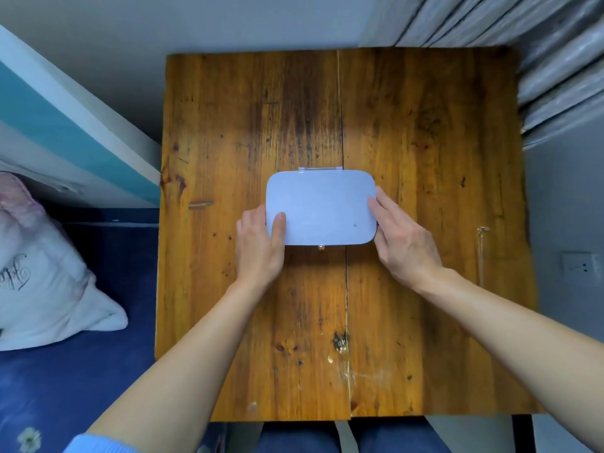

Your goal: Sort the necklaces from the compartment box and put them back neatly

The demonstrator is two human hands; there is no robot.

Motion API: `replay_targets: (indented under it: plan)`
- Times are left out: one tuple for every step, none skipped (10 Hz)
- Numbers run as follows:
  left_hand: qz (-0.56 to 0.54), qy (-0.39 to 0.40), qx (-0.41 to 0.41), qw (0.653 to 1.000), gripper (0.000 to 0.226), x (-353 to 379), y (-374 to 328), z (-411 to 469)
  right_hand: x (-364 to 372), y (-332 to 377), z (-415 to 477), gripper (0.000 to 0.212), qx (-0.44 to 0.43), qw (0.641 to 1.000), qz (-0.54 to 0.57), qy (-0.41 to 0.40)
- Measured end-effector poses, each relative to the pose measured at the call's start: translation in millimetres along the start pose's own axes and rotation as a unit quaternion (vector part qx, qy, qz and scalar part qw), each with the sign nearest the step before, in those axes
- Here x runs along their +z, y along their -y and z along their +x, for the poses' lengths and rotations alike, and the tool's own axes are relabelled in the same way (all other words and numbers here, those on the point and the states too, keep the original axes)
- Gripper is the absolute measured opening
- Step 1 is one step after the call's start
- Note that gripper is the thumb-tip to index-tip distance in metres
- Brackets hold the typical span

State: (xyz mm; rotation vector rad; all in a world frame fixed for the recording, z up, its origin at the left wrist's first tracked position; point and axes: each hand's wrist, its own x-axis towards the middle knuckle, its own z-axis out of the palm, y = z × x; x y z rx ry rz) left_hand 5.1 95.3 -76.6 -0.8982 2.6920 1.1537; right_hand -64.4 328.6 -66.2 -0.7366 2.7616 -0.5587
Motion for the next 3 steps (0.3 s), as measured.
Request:
replay_targets:
  plan:
    - [0.133,-0.005,0.022,0.991,0.061,4.3,8.3,-4.0,4.1,2.4,-5.6,0.070,0.012,0.999,-0.026,0.034]
    - [0.175,0.006,0.026,0.984,0.072,5.3,10.7,-2.1,7.0,3.8,-7.9,0.078,0.009,0.997,-0.046,0.062]
    - [0.191,0.002,0.021,0.981,0.071,5.7,8.0,-2.5,-7.0,5.2,-4.2,0.073,0.011,0.996,-0.049,0.067]
